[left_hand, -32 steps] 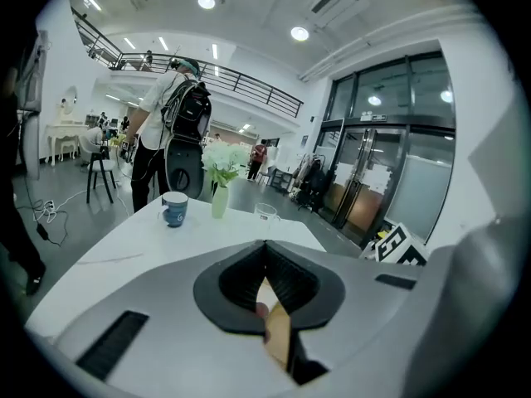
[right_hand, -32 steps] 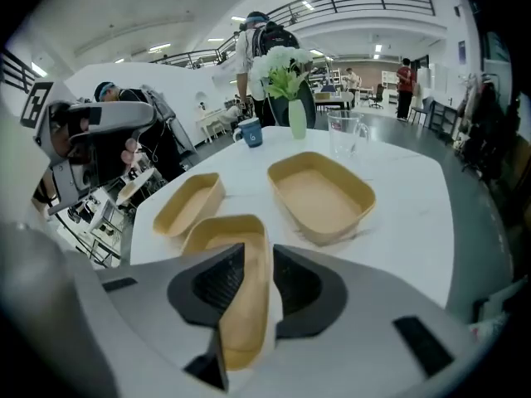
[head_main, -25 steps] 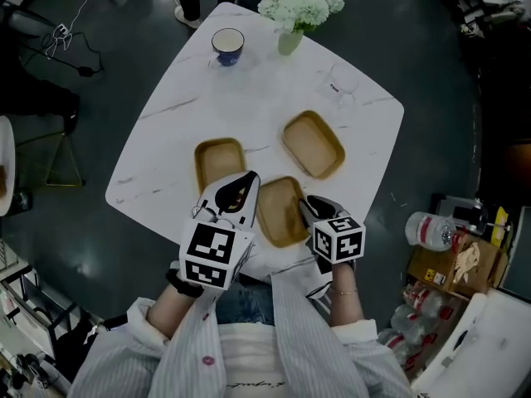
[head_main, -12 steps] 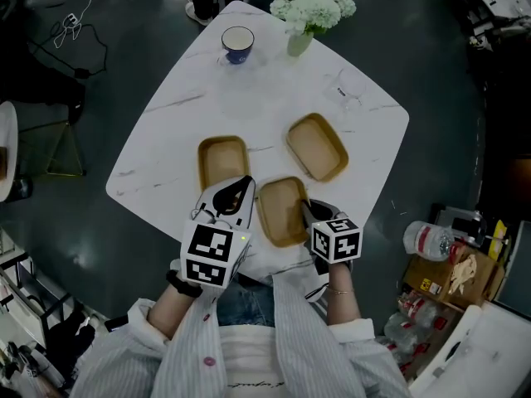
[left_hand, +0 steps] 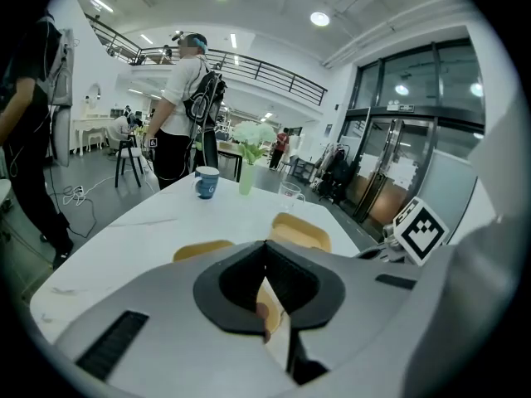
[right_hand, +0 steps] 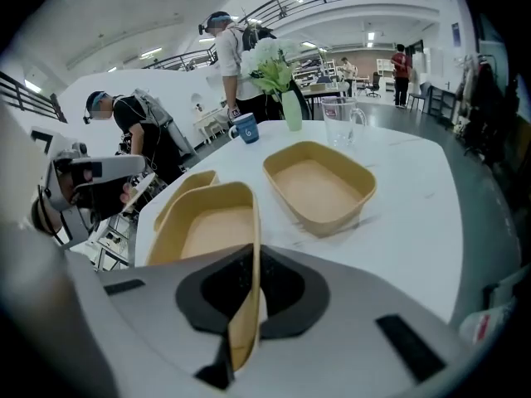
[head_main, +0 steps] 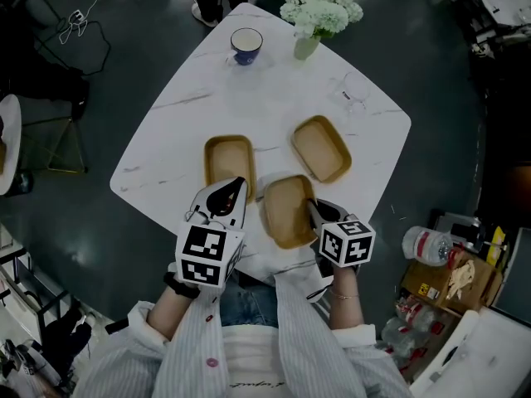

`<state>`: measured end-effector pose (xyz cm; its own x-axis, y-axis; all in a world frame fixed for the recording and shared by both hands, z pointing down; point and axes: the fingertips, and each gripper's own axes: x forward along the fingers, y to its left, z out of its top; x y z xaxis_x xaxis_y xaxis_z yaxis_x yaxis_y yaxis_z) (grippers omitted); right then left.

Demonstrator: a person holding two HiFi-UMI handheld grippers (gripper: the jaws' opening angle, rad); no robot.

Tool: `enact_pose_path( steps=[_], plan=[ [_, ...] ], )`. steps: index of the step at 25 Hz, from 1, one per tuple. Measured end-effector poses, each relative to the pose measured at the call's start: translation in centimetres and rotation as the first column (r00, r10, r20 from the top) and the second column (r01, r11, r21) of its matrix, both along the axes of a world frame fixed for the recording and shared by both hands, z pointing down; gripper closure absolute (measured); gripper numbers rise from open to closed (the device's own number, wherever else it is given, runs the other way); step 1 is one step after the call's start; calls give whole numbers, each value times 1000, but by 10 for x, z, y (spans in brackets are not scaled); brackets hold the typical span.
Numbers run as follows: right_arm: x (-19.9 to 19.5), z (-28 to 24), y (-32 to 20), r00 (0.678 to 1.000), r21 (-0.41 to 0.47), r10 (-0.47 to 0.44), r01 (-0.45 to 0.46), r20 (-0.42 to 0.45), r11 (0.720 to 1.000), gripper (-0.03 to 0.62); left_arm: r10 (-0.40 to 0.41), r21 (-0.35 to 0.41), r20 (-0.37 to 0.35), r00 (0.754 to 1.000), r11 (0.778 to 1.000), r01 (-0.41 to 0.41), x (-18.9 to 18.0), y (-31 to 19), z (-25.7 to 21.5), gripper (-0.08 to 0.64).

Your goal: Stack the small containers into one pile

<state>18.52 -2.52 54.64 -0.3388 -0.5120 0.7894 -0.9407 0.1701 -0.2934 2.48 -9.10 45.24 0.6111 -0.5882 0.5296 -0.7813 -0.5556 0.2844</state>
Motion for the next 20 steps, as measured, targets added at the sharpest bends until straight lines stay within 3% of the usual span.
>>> enact_pose_path(
  steps=[8, 20],
  plan=[
    [-28, -33, -27, 996, 53, 48, -52, 71, 997, 574, -24, 13, -2, 1000, 1000, 24, -32, -13, -3, 543],
    [-104, -41, -76, 991, 58, 72, -79, 110, 995, 574, -13, -2, 13, 1000, 1000, 13, -86, -34, 2, 543]
  ],
)
